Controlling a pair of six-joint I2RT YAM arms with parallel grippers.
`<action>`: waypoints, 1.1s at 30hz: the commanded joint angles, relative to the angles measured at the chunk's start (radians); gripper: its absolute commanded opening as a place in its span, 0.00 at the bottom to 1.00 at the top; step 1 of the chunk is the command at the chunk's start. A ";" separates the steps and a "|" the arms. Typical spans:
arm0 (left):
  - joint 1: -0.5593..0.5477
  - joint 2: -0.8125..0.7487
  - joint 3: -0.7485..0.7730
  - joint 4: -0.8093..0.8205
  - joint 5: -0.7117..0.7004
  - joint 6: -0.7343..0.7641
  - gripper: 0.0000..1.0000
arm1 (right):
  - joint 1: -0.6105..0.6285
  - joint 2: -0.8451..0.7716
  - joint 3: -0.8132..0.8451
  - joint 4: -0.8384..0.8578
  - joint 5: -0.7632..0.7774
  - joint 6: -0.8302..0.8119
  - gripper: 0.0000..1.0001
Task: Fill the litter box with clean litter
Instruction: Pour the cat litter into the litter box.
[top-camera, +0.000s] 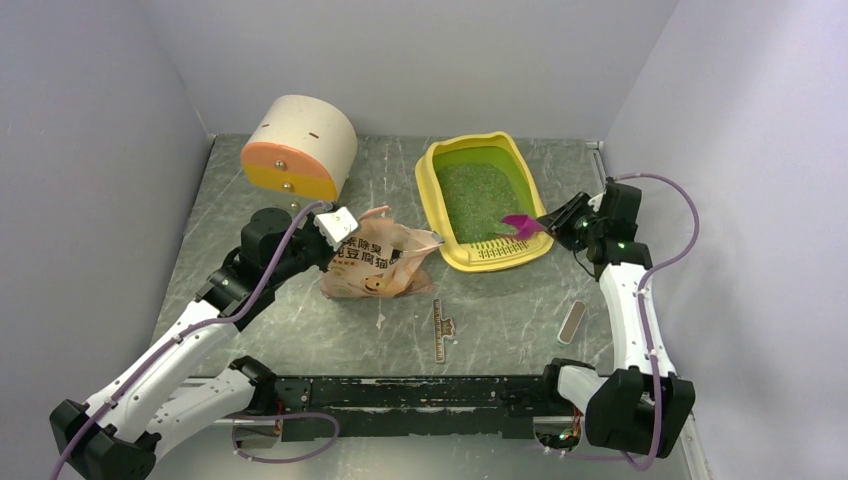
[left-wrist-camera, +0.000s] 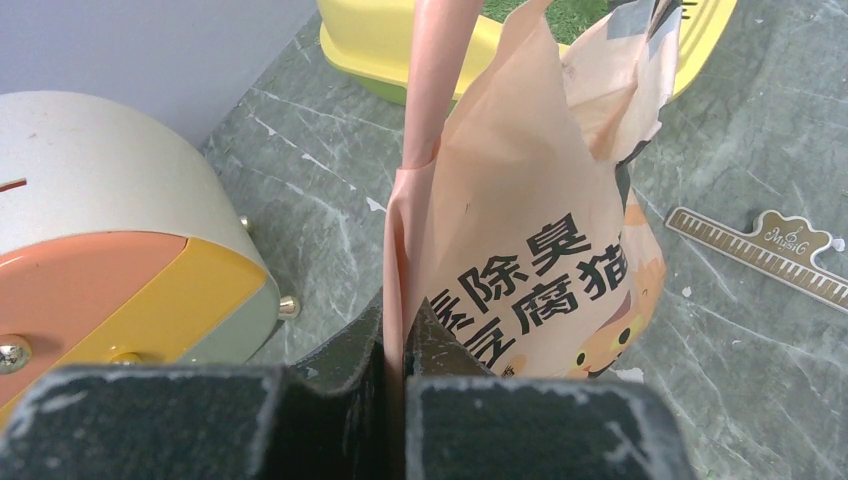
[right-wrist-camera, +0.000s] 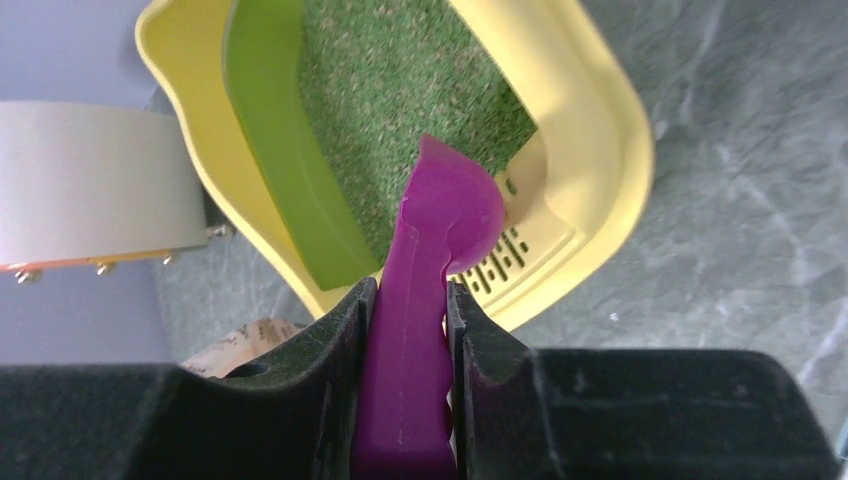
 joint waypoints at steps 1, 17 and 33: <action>0.004 -0.007 0.013 0.099 -0.011 0.010 0.05 | -0.001 0.007 0.094 -0.031 0.121 -0.057 0.00; 0.004 -0.003 0.011 0.110 -0.058 -0.005 0.05 | 0.311 0.199 0.302 0.023 0.356 -0.122 0.00; 0.004 -0.033 0.036 0.042 -0.062 -0.021 0.05 | 0.429 0.535 0.454 0.121 0.387 -0.117 0.00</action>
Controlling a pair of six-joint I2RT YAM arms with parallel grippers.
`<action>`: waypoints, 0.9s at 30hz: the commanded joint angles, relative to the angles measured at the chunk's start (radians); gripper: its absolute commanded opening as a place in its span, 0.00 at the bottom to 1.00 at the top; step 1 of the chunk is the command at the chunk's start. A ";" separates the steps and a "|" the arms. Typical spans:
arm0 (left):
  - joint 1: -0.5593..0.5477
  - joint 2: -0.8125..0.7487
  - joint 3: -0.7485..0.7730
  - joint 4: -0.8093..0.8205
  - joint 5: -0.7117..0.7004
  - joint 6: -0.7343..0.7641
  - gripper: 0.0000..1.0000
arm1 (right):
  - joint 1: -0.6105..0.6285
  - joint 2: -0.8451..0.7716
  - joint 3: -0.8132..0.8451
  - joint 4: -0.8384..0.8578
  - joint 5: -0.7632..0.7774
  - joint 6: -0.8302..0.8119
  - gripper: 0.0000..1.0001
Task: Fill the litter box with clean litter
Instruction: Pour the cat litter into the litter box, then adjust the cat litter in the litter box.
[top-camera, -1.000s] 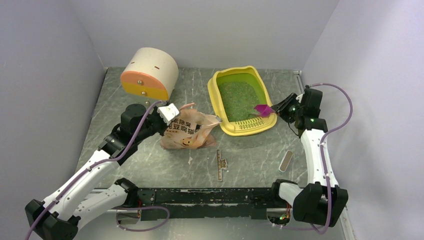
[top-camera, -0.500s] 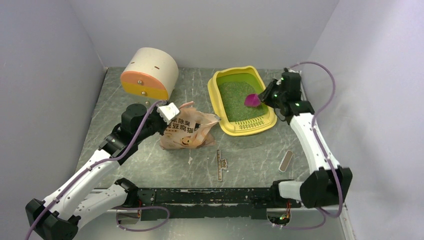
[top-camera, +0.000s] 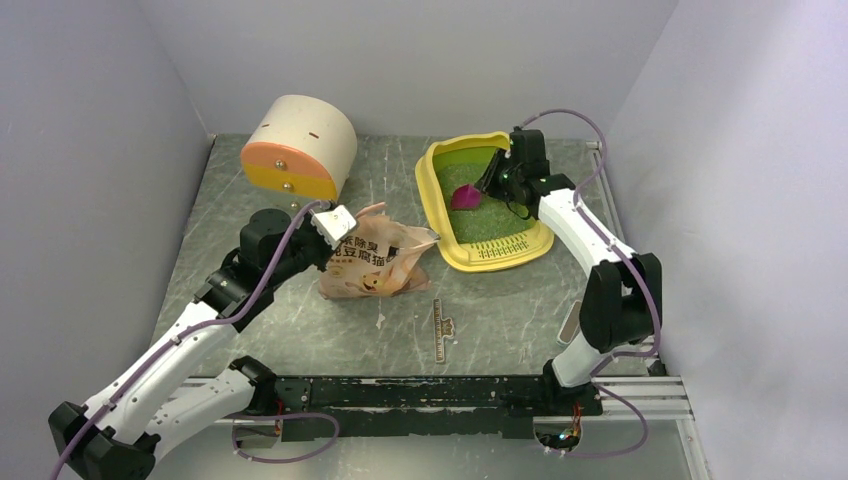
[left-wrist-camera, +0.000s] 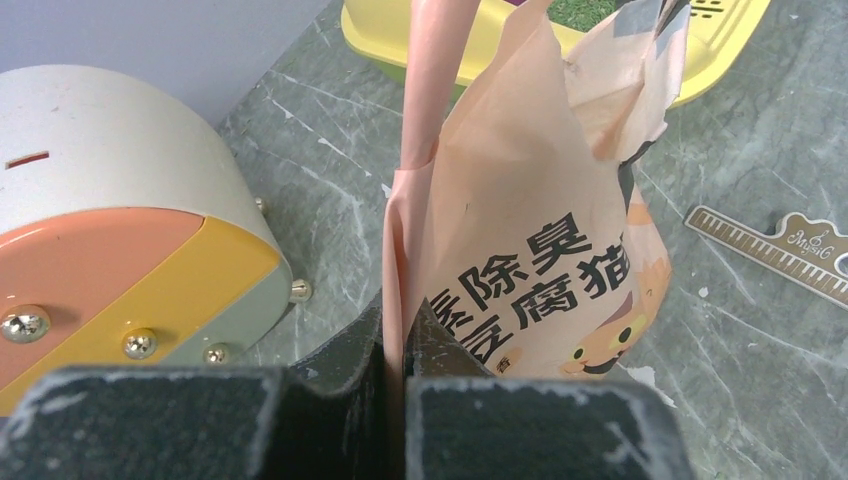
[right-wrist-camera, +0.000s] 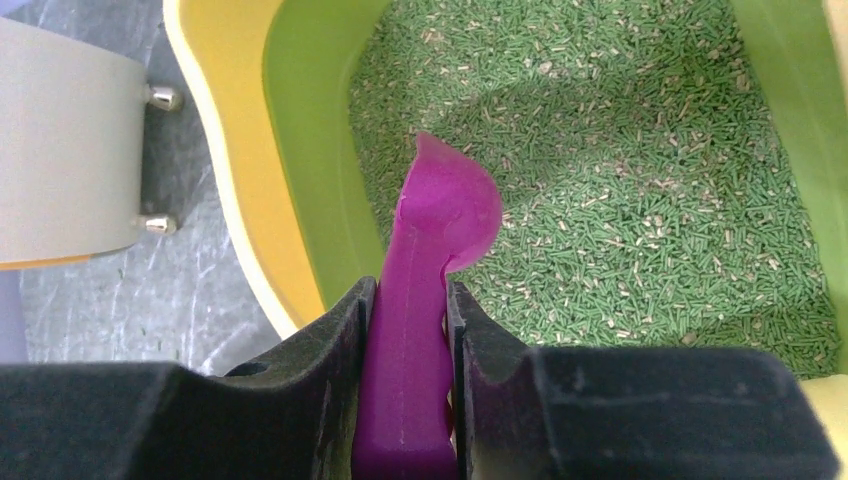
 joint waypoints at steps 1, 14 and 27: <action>0.004 -0.022 0.039 0.047 -0.011 -0.010 0.05 | 0.002 0.016 0.046 0.011 0.139 -0.039 0.00; 0.004 -0.004 0.054 0.040 -0.008 0.001 0.05 | 0.005 0.101 0.230 -0.014 0.154 -0.034 0.00; 0.005 -0.044 0.056 0.005 -0.004 -0.015 0.05 | 0.031 0.237 0.129 0.289 0.019 0.229 0.00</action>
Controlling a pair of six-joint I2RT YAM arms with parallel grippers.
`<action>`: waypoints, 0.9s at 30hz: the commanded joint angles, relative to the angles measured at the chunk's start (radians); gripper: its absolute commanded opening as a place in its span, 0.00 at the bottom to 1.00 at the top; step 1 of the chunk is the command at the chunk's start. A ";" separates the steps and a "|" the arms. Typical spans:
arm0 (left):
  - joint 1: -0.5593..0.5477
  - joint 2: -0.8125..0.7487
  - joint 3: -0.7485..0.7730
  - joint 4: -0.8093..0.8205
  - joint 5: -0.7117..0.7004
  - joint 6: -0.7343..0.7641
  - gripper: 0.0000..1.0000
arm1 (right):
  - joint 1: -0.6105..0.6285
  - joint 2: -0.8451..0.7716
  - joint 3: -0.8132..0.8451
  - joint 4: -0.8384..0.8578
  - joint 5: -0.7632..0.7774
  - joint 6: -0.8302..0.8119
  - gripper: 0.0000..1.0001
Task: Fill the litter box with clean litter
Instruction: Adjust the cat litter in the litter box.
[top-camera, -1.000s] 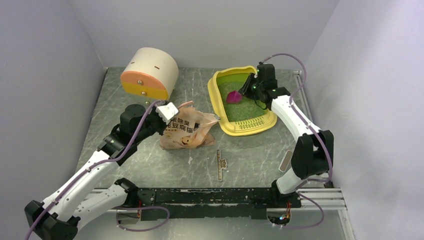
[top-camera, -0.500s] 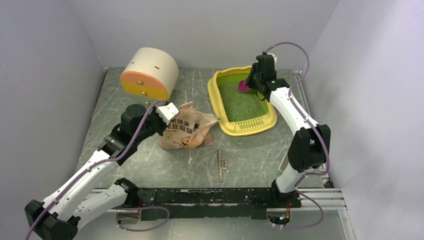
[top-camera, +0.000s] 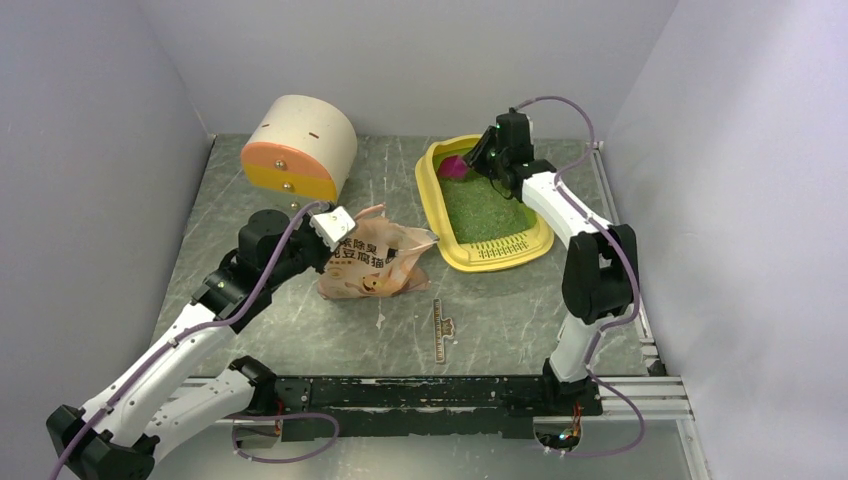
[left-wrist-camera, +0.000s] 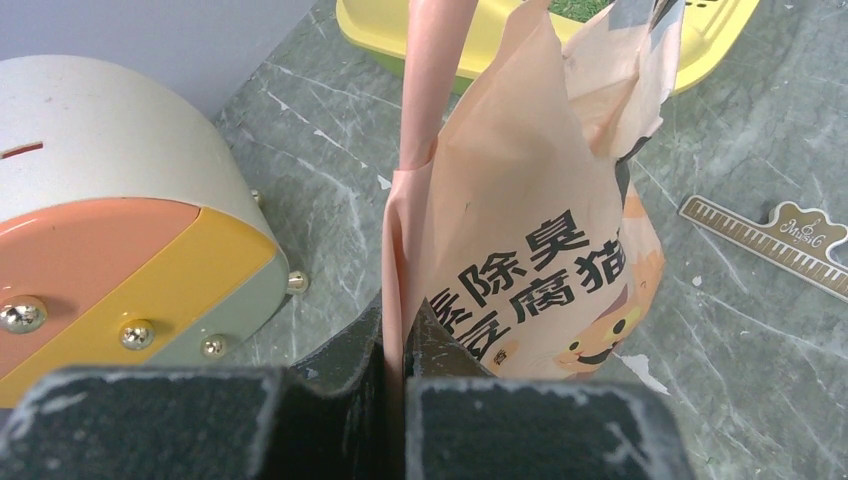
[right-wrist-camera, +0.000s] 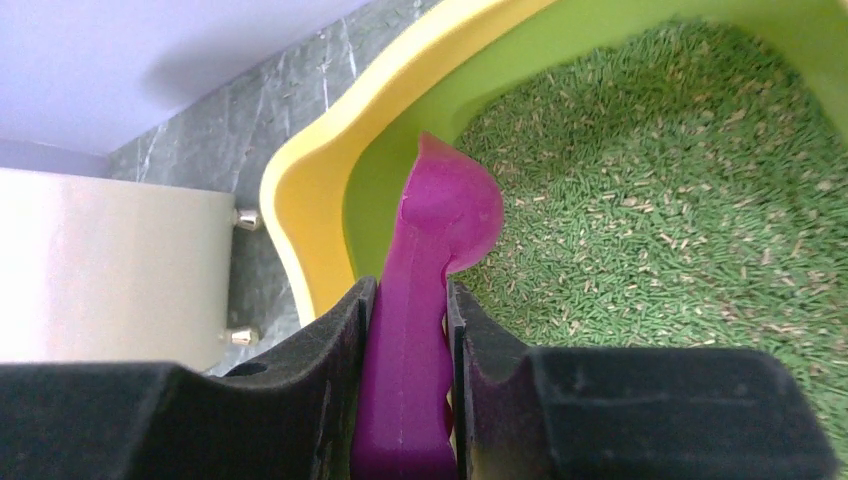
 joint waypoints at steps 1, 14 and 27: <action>0.004 -0.036 0.049 0.038 0.000 -0.015 0.05 | 0.011 0.036 -0.062 0.161 -0.012 0.094 0.00; 0.004 -0.026 0.044 0.044 0.004 -0.013 0.05 | 0.014 0.023 -0.065 0.105 0.334 -0.092 0.00; 0.004 -0.020 0.041 0.063 0.013 -0.007 0.05 | 0.009 -0.054 0.032 -0.062 0.379 -0.216 0.00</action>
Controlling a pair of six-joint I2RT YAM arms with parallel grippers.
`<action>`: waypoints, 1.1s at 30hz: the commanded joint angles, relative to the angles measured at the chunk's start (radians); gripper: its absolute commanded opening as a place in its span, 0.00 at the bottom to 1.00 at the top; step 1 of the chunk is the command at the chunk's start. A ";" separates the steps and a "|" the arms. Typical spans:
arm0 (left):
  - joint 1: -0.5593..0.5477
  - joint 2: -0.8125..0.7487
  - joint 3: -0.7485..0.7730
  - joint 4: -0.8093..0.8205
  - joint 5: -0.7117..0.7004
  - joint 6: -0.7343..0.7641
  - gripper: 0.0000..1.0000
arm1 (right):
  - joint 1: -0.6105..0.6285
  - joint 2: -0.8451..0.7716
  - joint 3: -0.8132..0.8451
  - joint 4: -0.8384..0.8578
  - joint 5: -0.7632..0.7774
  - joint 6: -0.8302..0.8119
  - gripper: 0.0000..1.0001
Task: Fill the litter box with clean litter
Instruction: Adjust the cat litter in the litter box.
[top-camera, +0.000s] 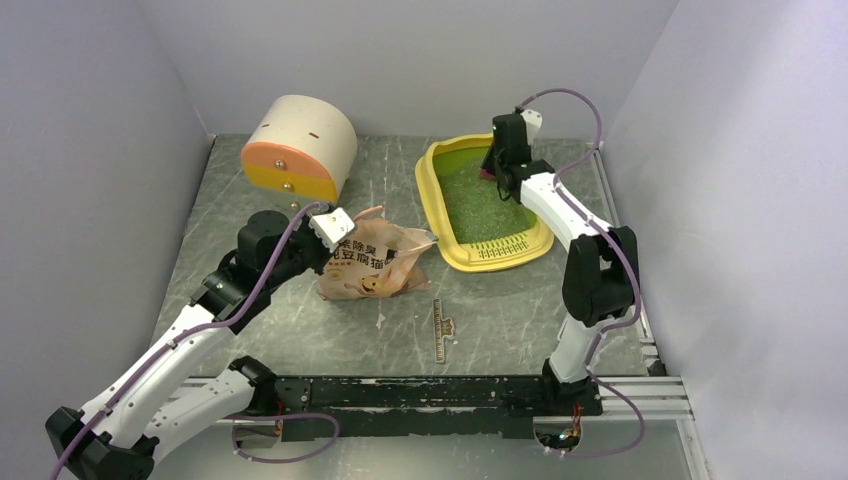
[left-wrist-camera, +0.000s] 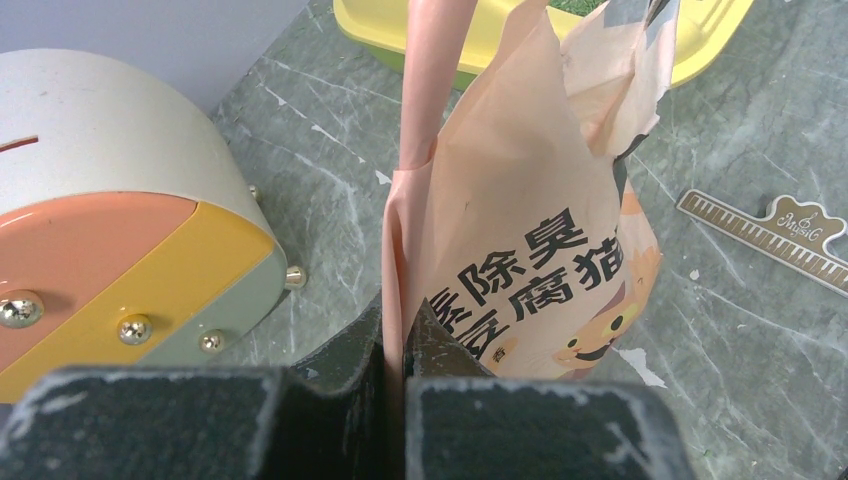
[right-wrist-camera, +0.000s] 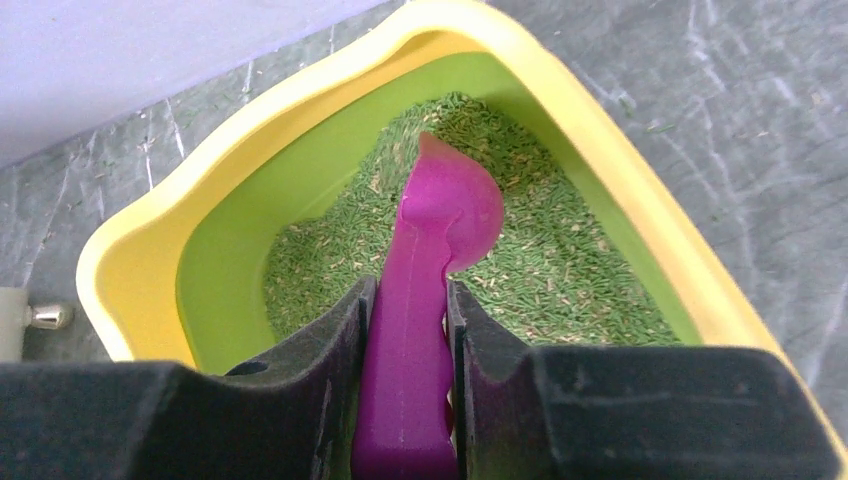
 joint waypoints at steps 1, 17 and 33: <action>0.005 -0.002 0.044 0.086 0.018 -0.005 0.05 | -0.011 -0.071 0.073 -0.100 0.010 -0.065 0.00; 0.004 -0.020 0.037 0.081 0.005 -0.005 0.05 | 0.007 -0.030 0.055 -0.063 0.142 -0.151 0.00; 0.005 -0.055 0.029 0.059 -0.018 -0.001 0.05 | 0.132 0.049 0.081 0.088 0.040 -0.349 0.00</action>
